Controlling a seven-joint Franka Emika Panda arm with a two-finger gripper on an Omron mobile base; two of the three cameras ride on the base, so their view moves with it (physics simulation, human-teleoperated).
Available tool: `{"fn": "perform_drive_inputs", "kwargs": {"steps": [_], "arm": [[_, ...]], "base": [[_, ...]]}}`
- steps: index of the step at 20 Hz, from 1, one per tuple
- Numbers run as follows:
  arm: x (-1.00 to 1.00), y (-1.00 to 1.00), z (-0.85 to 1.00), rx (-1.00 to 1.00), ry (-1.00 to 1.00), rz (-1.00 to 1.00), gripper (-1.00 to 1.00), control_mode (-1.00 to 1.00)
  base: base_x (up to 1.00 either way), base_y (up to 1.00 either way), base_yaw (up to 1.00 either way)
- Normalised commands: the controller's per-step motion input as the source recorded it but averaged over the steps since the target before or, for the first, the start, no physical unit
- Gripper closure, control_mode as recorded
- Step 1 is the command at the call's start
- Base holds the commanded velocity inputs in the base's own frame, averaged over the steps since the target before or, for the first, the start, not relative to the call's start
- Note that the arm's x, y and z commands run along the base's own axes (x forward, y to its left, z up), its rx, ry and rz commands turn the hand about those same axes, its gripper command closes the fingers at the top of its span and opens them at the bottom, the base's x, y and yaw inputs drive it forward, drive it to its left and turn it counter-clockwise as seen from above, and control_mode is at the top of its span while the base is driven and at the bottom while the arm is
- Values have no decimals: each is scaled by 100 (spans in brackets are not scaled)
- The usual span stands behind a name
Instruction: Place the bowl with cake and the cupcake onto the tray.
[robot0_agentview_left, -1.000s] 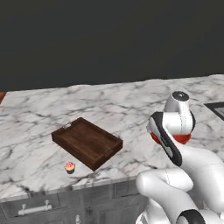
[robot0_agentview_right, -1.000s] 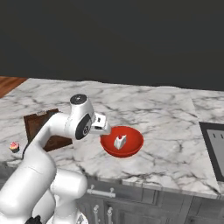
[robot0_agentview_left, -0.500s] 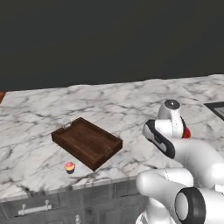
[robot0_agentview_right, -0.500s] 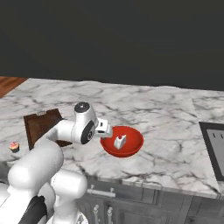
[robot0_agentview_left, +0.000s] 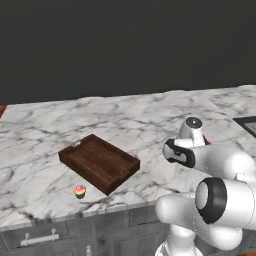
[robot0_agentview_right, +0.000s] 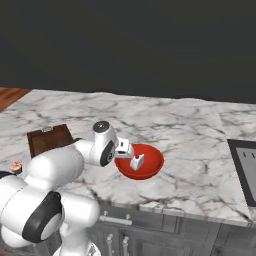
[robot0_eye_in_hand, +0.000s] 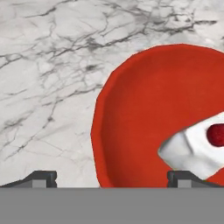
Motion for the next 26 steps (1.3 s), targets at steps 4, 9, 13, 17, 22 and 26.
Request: {"fn": "perform_drive_inputs", "kwargs": {"steps": [4,9,13,17,22,26], "arm": [[18,0,-30,-4,0,0,-100,-100],[10,-4,-30,-4,0,0,-100,-100],[11,-8,-23,-1,0,0,-100,-100],[9,-3,-10,0,0,0,100,-100],[0,-3,3,0,0,0,100,-100],[0,-1,30,0,-4,3,100,-100]], "base": [[0,0,0],[0,0,0],[0,0,0],[0,0,0],[0,0,0],[0,0,0]]}}
